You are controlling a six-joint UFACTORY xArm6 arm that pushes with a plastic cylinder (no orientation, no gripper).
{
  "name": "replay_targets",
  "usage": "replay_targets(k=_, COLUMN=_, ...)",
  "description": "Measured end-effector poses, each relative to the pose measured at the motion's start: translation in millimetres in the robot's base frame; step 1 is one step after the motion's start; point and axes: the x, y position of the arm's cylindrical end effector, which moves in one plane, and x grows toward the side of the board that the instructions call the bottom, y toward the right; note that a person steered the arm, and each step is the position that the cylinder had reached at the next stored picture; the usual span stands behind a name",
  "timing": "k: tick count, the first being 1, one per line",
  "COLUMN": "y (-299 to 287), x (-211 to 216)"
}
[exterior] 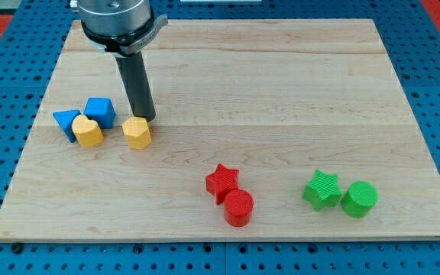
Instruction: Form a group with the blue blocksyellow blocks
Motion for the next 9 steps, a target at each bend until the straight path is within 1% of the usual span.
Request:
replay_targets(k=1, y=22.2, x=-18.2)
replay_targets(k=2, y=111.2, x=19.8)
replay_targets(k=3, y=84.5, x=57.5)
replay_targets(k=4, y=25.0, x=55.2)
replay_targets(k=5, y=-4.3, x=54.3)
replay_targets(k=7, y=42.3, x=91.4)
replay_targets(k=8, y=48.7, x=131.8)
replay_targets(k=9, y=49.2, x=117.5)
